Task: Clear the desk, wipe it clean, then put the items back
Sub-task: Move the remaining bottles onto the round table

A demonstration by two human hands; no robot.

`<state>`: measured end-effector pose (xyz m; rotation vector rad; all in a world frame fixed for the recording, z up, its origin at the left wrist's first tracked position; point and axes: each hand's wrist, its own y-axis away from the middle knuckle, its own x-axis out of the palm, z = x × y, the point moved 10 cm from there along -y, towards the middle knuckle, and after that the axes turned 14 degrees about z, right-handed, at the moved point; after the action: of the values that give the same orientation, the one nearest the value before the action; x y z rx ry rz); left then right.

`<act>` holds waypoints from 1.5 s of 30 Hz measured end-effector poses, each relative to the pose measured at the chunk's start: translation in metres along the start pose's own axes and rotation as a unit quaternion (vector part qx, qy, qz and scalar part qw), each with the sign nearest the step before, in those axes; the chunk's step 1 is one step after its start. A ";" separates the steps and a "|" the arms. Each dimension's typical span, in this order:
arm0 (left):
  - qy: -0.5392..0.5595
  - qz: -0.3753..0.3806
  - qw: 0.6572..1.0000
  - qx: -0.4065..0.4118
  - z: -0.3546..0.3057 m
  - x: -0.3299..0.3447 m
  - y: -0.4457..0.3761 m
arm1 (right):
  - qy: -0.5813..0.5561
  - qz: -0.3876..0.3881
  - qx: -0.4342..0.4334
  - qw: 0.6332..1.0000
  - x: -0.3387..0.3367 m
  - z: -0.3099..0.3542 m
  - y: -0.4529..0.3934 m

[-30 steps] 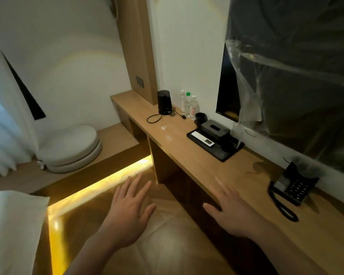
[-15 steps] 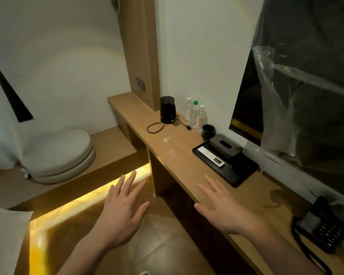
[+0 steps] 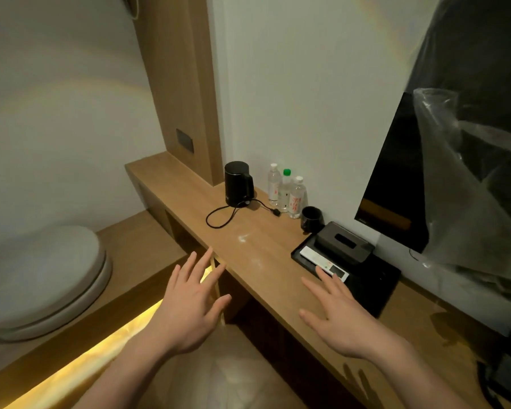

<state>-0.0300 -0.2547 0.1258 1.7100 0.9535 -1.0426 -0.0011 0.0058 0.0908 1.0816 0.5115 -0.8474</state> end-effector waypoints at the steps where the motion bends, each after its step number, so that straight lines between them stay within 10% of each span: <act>1: 0.001 0.003 1.000 0.005 0.004 -0.002 -0.010 | 0.000 0.006 0.005 1.000 -0.002 -0.001 -0.009; 18: -0.030 0.006 0.999 -0.017 0.085 -0.079 -0.233 | -0.032 -0.011 -0.032 0.999 -0.118 0.007 -0.239; 45: -0.046 0.091 0.978 0.180 0.009 -0.123 -0.644 | -0.155 -0.107 0.104 0.977 -0.292 -0.063 -0.437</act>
<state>-0.6591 -0.0843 0.0500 1.9809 0.5573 -1.2135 -0.5233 0.0707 0.0368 1.0689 0.2819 -1.2577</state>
